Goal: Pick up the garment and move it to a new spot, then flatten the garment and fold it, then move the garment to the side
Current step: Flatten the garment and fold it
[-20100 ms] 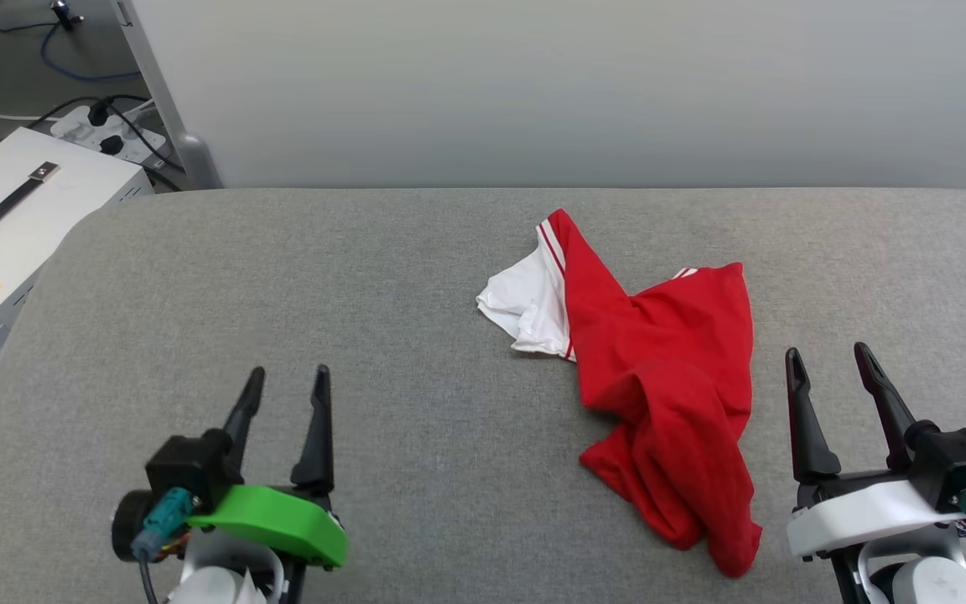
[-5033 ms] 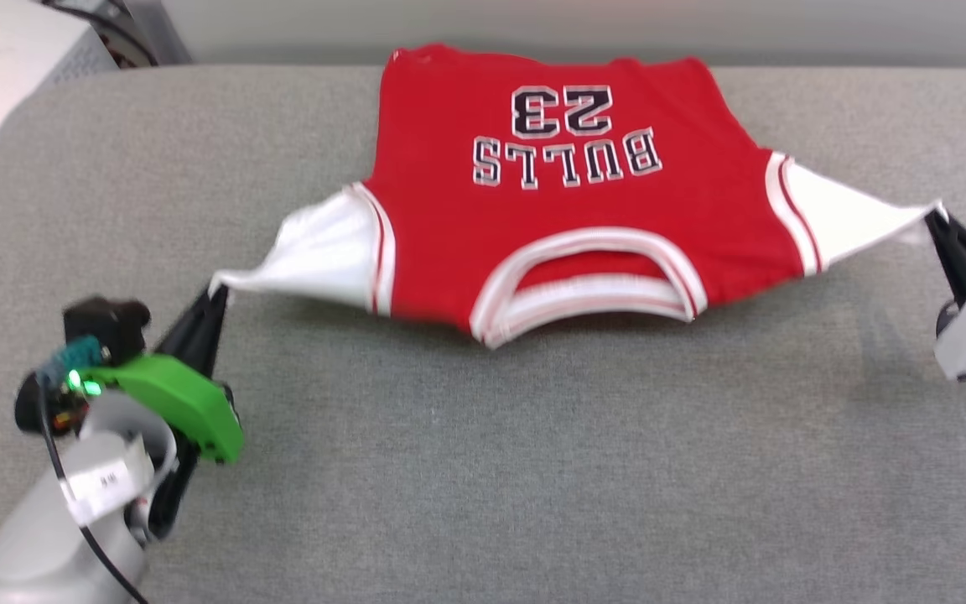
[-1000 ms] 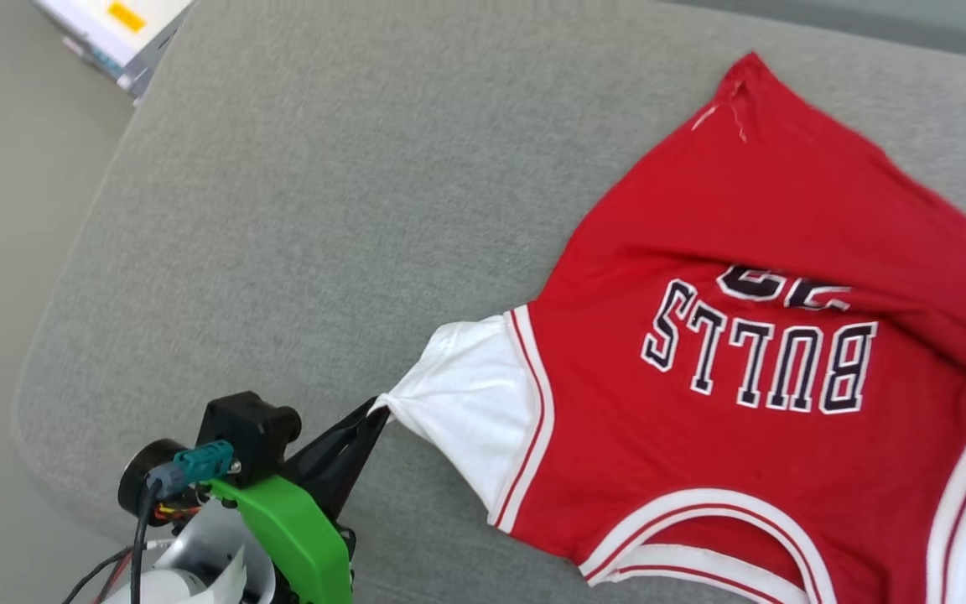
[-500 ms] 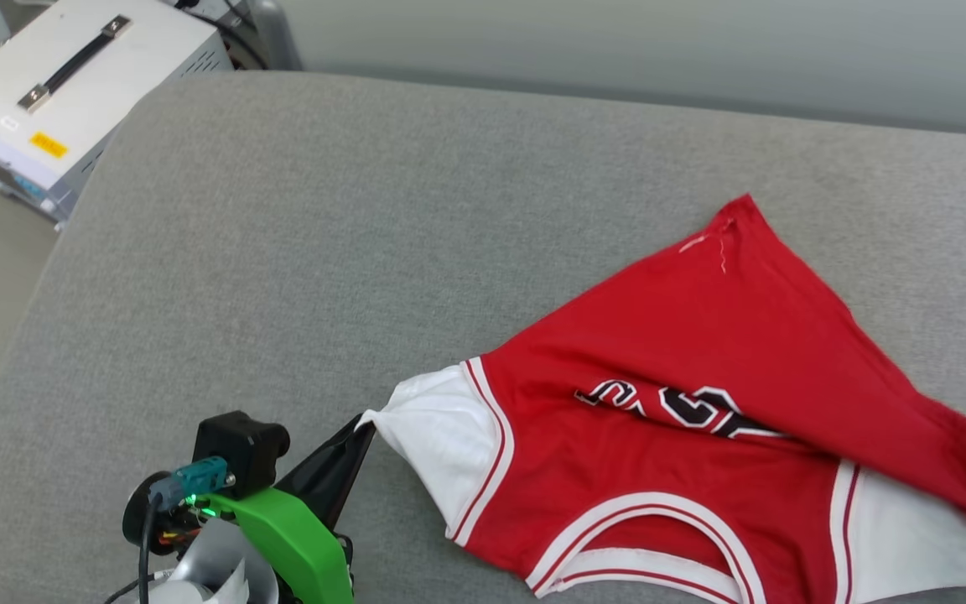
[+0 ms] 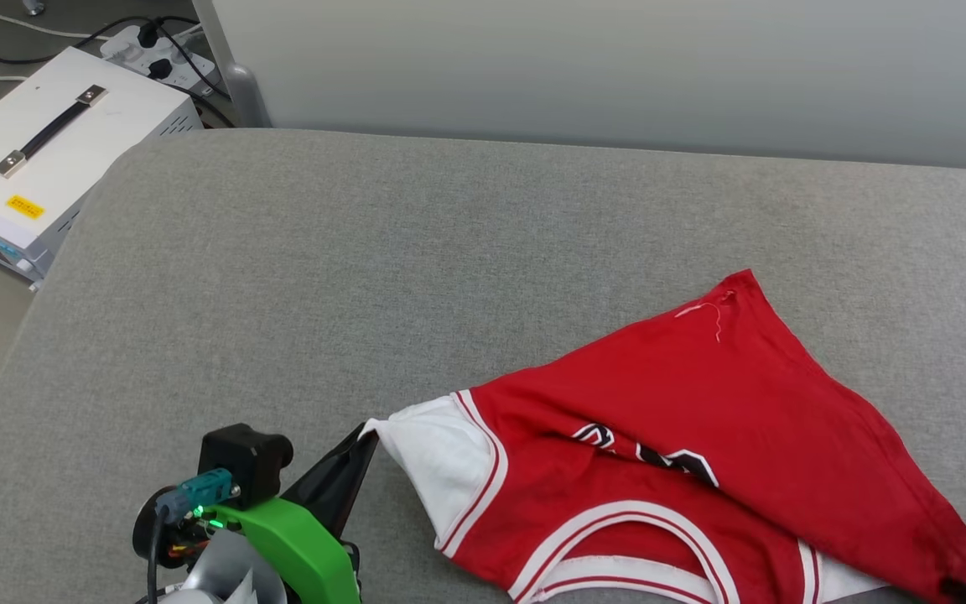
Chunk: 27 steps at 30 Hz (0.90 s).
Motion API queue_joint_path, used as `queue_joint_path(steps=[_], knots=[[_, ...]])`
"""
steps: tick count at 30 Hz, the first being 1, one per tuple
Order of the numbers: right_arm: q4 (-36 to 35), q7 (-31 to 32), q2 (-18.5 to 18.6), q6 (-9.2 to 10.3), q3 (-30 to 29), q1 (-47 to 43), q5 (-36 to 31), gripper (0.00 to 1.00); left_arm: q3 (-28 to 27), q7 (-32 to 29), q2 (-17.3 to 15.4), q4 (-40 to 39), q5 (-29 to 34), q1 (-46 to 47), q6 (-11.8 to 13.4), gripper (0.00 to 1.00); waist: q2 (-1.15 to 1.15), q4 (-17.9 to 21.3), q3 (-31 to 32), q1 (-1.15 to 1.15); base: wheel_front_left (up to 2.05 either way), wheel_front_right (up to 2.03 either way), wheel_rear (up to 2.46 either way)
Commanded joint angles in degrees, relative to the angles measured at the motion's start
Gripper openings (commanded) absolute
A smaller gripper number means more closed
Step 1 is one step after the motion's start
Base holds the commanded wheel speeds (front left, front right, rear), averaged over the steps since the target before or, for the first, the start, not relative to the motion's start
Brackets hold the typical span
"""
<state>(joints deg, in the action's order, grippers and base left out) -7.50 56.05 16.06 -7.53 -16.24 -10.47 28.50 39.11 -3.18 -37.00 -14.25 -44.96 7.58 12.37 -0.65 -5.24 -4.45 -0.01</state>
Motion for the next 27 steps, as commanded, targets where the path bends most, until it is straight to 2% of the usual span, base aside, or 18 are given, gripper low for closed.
queue_joint_path(steps=[1,10,16,22,27], knots=[[-0.14,-0.77,0.38,0.04,0.45,0.54,0.57,1.00,0.13,0.36,0.31,0.04,-0.01,-0.31,0.23,0.00,0.65,-0.13,-0.12,0.01,0.00,0.00,0.00],[-5.90,-1.44,5.13,0.04,3.61,7.38,4.19,1.00,0.69,0.62,0.11,-1.46,0.82,-0.10,0.14,0.00,0.65,-2.04,-1.85,0.01,0.00,0.00,0.00],[-7.79,0.81,8.96,0.04,7.80,16.19,4.61,1.00,0.72,0.72,0.17,-4.01,1.75,1.38,-0.03,0.00,0.65,-4.79,-6.24,0.01,0.00,0.00,0.00],[-3.66,1.88,12.36,0.04,12.87,26.04,3.31,1.00,0.49,1.33,1.53,-4.77,2.81,3.85,0.21,0.00,0.65,-8.93,-11.50,0.01,0.00,0.00,0.00],[1.65,2.26,13.60,0.04,15.08,32.74,1.39,1.00,1.01,1.98,2.72,-4.48,3.29,5.21,-0.49,0.00,0.65,-12.23,-14.89,0.01,0.00,0.00,0.00]])
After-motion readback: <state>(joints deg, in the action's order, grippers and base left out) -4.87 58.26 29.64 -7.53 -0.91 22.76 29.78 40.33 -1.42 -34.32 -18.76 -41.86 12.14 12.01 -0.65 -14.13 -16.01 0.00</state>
